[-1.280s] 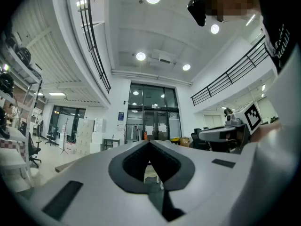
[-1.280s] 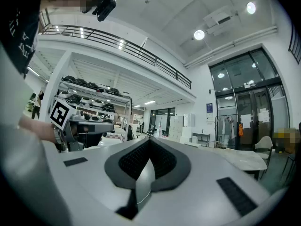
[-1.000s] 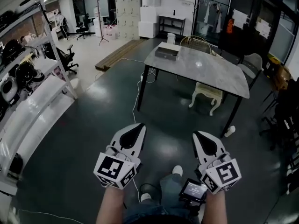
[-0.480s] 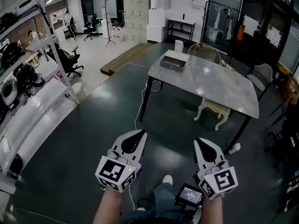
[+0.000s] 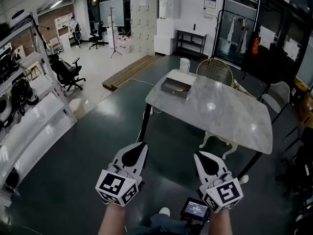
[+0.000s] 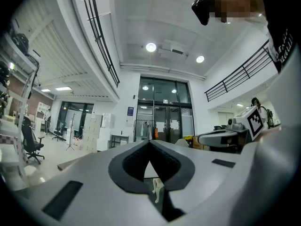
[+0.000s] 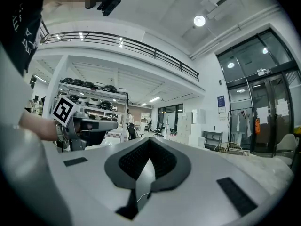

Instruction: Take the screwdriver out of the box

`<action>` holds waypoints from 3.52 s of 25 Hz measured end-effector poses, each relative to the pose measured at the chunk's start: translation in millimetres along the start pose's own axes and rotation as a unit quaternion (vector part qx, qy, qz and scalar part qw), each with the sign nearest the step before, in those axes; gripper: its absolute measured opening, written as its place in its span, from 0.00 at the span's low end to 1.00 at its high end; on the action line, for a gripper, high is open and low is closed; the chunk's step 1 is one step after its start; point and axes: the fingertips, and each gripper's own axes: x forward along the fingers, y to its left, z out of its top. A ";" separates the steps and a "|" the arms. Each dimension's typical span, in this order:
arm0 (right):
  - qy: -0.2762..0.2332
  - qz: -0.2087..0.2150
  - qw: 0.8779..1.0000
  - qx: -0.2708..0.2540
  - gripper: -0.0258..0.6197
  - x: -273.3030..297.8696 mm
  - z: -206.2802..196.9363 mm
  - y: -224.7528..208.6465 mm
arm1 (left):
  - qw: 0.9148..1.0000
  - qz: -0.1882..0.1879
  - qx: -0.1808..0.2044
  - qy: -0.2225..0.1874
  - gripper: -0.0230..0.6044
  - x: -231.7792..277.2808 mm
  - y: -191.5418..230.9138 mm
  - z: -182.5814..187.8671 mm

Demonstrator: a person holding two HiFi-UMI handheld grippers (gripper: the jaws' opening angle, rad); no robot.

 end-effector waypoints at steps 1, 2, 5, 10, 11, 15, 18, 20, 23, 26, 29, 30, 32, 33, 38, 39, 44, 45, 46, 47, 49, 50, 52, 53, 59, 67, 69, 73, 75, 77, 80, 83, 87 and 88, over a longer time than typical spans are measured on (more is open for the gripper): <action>0.002 0.005 1.000 -0.002 0.08 5.7 -0.4 -9.9 | 1.000 0.002 0.000 -0.001 0.05 11.8 0.0 -0.2; 0.003 0.009 1.000 -0.004 0.08 10.6 -0.6 -19.0 | 1.000 0.003 0.001 -0.002 0.05 22.3 -0.7 -0.9; -0.003 0.010 1.000 -0.003 0.08 23.6 -1.5 -42.4 | 1.000 0.003 0.005 0.004 0.05 46.8 -2.1 -5.6; -0.002 0.007 1.000 0.008 0.08 35.9 -9.8 -68.1 | 1.000 0.002 0.006 0.017 0.05 74.7 4.1 -13.2; -0.003 0.005 1.000 0.009 0.08 37.7 -10.5 -74.0 | 1.000 0.002 0.008 0.017 0.05 81.5 5.7 -12.6; -0.004 -0.009 1.000 0.010 0.08 46.7 -13.8 -99.8 | 1.000 -0.006 0.009 0.014 0.05 111.2 11.4 -11.8; -0.001 -0.024 1.000 0.014 0.08 57.5 -18.1 -117.2 | 1.000 -0.016 0.007 0.014 0.05 133.0 20.5 -15.3; 0.003 -0.031 0.999 0.014 0.08 69.7 -21.2 -127.2 | 1.000 -0.020 0.004 0.014 0.05 148.9 31.9 -17.8; 0.009 -0.037 0.999 0.015 0.08 97.7 -24.6 -140.4 | 1.000 -0.025 0.001 0.015 0.05 174.1 55.4 -20.2; 0.013 -0.042 0.999 0.013 0.08 134.9 -23.7 -155.5 | 0.999 -0.030 0.000 0.015 0.05 202.6 85.0 -21.1; 0.017 -0.048 0.999 0.009 0.08 172.5 -19.2 -172.9 | 0.999 -0.034 -0.007 0.013 0.05 234.6 116.6 -20.1; 0.019 -0.052 0.998 0.007 0.08 184.3 -18.6 -179.3 | 0.999 -0.037 -0.009 0.011 0.05 246.4 126.3 -20.2; 0.023 -0.062 0.998 0.005 0.08 206.9 -18.6 -191.7 | 0.999 -0.047 -0.009 0.010 0.05 270.0 143.8 -20.7; 0.024 -0.068 0.997 0.005 0.08 217.9 -18.7 -197.4 | 0.998 -0.054 -0.008 0.010 0.05 281.1 152.2 -20.6; 0.024 -0.098 0.995 0.016 0.08 270.9 -21.0 -225.9 | 0.997 -0.082 -0.006 0.011 0.05 331.7 195.2 -20.1; 0.023 -0.104 0.994 0.020 0.08 280.0 -21.9 -230.2 | 0.996 -0.088 -0.006 0.013 0.05 339.4 202.6 -20.9; 0.023 -0.132 0.990 0.035 0.08 318.1 -35.3 -251.0 | 0.993 -0.112 -0.004 0.021 0.05 373.4 232.8 -36.5; 0.025 -0.135 0.990 0.038 0.08 322.8 -37.4 -255.1 | 0.993 -0.113 -0.006 0.024 0.05 380.2 237.3 -39.4; 0.028 -0.137 0.989 0.042 0.08 326.1 -39.4 -259.1 | 0.993 -0.114 -0.009 0.028 0.05 386.5 240.6 -41.9; 0.031 -0.140 0.989 0.045 0.08 328.5 -41.4 -263.1 | 0.993 -0.116 -0.012 0.032 0.05 392.3 242.7 -44.4; 0.038 -0.145 0.987 0.050 0.08 332.7 -46.0 -273.2 | 0.992 -0.121 -0.015 0.041 0.05 404.4 244.9 -49.7; 0.041 -0.147 0.987 0.051 0.08 335.5 -48.4 -279.9 | 0.991 -0.123 -0.015 0.046 0.05 411.7 245.9 -52.6; 0.044 -0.147 0.987 0.053 0.08 343.7 -53.2 -296.9 | 0.991 -0.121 -0.013 0.054 0.05 429.7 249.1 -58.0; 0.045 -0.146 0.987 0.054 0.08 348.9 -55.6 -306.3 | 0.991 -0.119 -0.012 0.058 0.05 439.8 250.9 -60.9; 0.059 -0.137 0.987 0.055 0.08 376.8 -73.7 -364.8 | 0.989 -0.116 -0.010 0.088 0.05 507.9 257.4 -84.2; 0.066 -0.143 0.984 0.079 0.08 391.6 -98.3 -445.9 | 0.985 -0.118 0.002 0.128 0.05 587.0 251.2 -113.1; 0.070 -0.146 0.983 0.086 0.08 392.3 -101.2 -460.8 | 0.984 -0.115 0.002 0.135 0.05 600.4 249.1 -117.7; 0.077 -0.149 0.981 0.097 0.08 395.2 -110.2 -482.5 | 0.981 -0.117 -0.001 0.156 0.06 621.2 247.3 -130.3; 0.080 -0.151 0.980 0.103 0.08 395.1 -117.2 -490.8 | 0.977 -0.124 0.003 0.173 0.06 629.2 244.5 -141.1; 0.084 -0.153 0.979 0.105 0.08 394.7 -123.3 -497.8 | 0.973 -0.132 0.007 0.191 0.06 636.6 241.8 -151.2; 0.088 -0.163 0.976 0.111 0.08 393.5 -129.1 -509.1 | 0.962 -0.152 0.011 0.225 0.18 648.9 237.0 -167.9; 0.094 -0.178 0.972 0.122 0.08 389.1 -138.4 -515.7 | 0.944 -0.186 0.028 0.269 0.27 654.0 228.3 -191.7; 0.107 -0.199 0.964 0.136 0.08 384.2 -157.2 -520.7 | 0.917 -0.224 0.059 0.325 0.27 655.1 221.5 -229.4; 0.112 -0.203 0.962 0.142 0.08 383.0 -162.6 -520.3 | 0.909 -0.233 0.066 0.338 0.27 654.1 220.5 -238.6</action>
